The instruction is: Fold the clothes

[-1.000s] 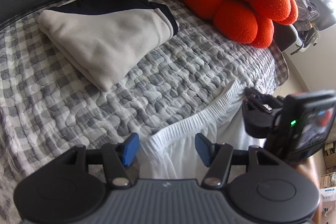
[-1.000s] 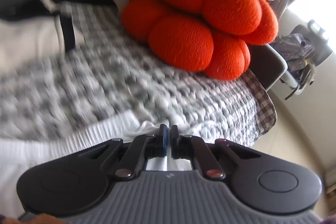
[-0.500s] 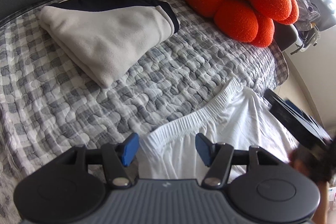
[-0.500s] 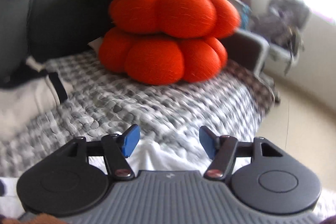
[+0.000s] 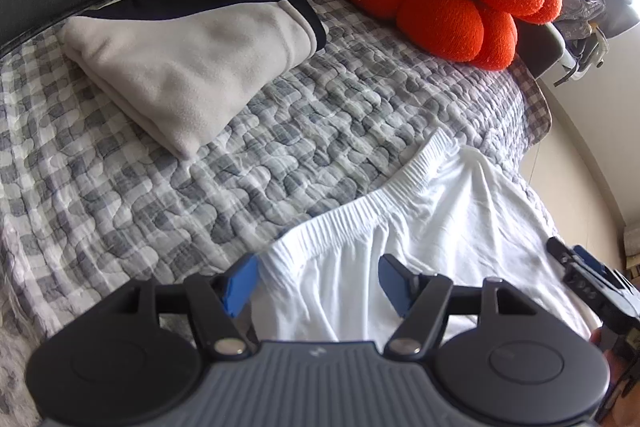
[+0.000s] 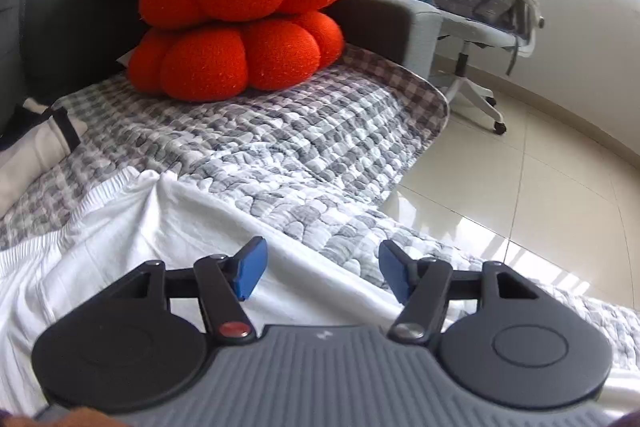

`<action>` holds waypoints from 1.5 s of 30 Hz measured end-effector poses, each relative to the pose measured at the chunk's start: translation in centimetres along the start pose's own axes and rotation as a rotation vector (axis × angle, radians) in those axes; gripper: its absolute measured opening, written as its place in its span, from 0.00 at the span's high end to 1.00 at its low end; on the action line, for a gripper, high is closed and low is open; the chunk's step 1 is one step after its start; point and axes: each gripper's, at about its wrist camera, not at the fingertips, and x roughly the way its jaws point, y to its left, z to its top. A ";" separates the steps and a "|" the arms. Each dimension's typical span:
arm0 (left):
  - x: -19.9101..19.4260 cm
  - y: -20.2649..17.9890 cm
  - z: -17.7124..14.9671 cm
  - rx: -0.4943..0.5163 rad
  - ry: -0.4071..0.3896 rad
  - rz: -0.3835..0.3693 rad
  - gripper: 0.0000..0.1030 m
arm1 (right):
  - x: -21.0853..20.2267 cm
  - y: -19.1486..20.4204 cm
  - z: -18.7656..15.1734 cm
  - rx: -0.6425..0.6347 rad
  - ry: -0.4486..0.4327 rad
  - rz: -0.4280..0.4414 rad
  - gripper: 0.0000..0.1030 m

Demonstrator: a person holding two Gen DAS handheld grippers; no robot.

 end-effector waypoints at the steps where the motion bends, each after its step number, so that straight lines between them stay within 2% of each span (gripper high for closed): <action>1: 0.1 0.0 0.0 0.002 0.001 0.004 0.34 | 0.8 0.5 -0.1 -0.038 0.034 -0.014 0.61; 2: 0.2 0.0 0.0 0.003 0.002 0.008 0.34 | 1.1 0.8 -0.1 -0.060 0.038 -0.022 0.66; 4: 0.3 0.0 0.0 0.006 0.003 0.013 0.34 | 1.5 1.4 0.1 -0.092 0.029 -0.032 0.81; 7: 0.3 -0.1 -0.2 0.019 0.005 0.013 0.33 | 2.1 2.4 0.4 -0.146 0.020 -0.091 0.83; 8: 0.3 -0.2 -0.2 0.025 0.007 0.011 0.33 | 2.1 2.5 0.5 -0.160 0.016 -0.144 0.86; 11: 0.3 -0.2 -0.3 0.034 0.008 0.009 0.33 | 1.4 1.4 0.7 -0.145 0.003 -0.279 0.84; 13: 0.3 -0.2 -0.4 0.037 0.008 0.008 0.32 | -0.3 -1.3 0.4 -0.071 -0.007 -0.230 0.76; 15: 0.4 -0.2 -0.4 0.037 0.008 0.012 0.32 | -2.2 -4.4 -0.3 -0.009 0.000 -0.187 0.63; 16: 0.5 -0.3 -0.4 0.037 0.008 0.016 0.32 | -3.2 -6.3 -0.9 0.008 0.007 -0.199 0.59; 20: 0.3 -0.9 -0.7 0.066 -0.018 0.039 0.32 | -7.4 -14.7 -4.2 0.121 0.034 -0.297 0.54; 23: -0.4 -2.1 -1.1 0.123 -0.092 0.069 0.32 | -10.6 -20.8 -7.7 0.269 0.044 -0.374 0.54; 26: -1.0 -4.1 -1.8 0.208 -0.162 0.089 0.32 | -12.9 -24.9 -11.4 0.362 0.066 -0.410 0.54; 29: -1.0 -6.7 -3.2 0.304 -0.195 0.088 0.31 | -13.7 -25.9 -14.0 0.352 0.070 -0.397 0.54; 31: -0.7 -8.4 -4.2 0.361 -0.187 0.073 0.30 | -13.4 -25.5 -15.1 0.321 0.066 -0.385 0.54; 35: -0.3 -11.3 -5.8 0.412 -0.166 0.008 0.30 | -12.8 -25.0 -14.6 0.271 0.034 -0.397 0.54; 40: 0.3 -14.0 -7.3 0.467 -0.157 -0.035 0.30 | -11.4 -23.9 -12.7 0.154 0.005 -0.324 0.54; 45: 1.3 -16.0 -8.7 0.508 -0.122 -0.083 0.30 | -9.2 -22.3 -12.3 -0.010 0.033 -0.264 0.54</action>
